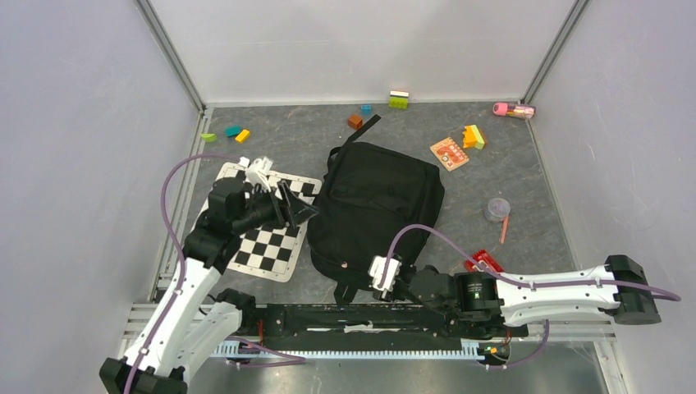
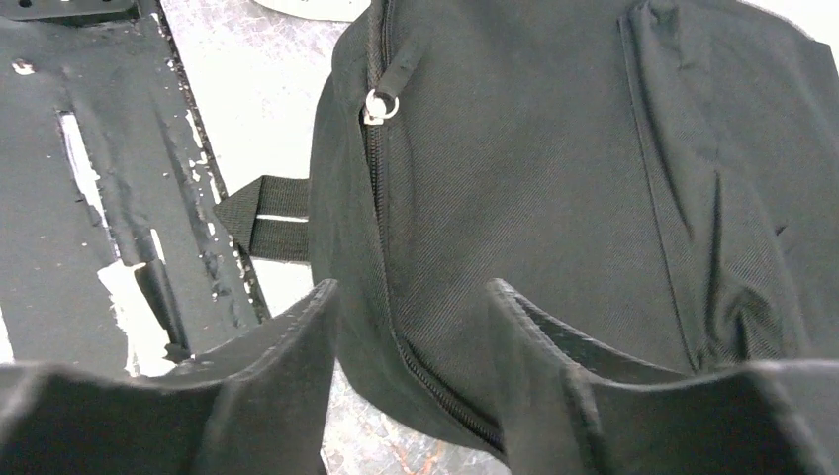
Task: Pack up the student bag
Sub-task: Zip the student bag at the center of the board.
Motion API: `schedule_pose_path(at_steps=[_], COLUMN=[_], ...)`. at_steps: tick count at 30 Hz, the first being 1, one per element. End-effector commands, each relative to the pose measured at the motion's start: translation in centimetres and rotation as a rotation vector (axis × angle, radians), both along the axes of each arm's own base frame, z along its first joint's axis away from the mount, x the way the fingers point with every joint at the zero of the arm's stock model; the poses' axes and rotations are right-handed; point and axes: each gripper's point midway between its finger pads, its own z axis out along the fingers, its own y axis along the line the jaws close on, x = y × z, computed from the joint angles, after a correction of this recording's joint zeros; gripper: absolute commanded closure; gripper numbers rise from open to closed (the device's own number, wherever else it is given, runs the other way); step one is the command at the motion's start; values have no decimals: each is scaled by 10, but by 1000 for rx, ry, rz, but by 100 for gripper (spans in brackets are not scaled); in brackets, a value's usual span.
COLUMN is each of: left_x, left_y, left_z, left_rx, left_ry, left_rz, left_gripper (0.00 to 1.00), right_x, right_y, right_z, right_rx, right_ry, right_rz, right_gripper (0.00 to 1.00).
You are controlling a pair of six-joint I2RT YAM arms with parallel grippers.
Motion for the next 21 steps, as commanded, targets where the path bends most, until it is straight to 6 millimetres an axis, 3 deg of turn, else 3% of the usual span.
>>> schedule_pose_path(at_steps=[1, 4, 7, 9, 15, 21], left_x=[-30, -32, -29, -30, -29, -25], left_y=[-6, 4, 30, 36, 15, 25], left_z=[-9, -24, -53, -64, -68, -63], left_rx=[-63, -65, 26, 32, -86, -63], left_ry=[53, 124, 205, 250, 287, 250], left_rz=[-64, 39, 212, 261, 201, 256], left_gripper=[24, 18, 10, 9, 14, 17], right_x=[6, 11, 11, 13, 36, 45], right_y=[16, 25, 40, 52, 80, 112], right_z=[17, 26, 38, 46, 50, 44], right_rx=[111, 195, 264, 289, 273, 149], right_ry=[9, 69, 125, 161, 251, 207], right_rz=[-62, -139, -160, -167, -173, -87], right_gripper=[30, 12, 8, 8, 11, 11])
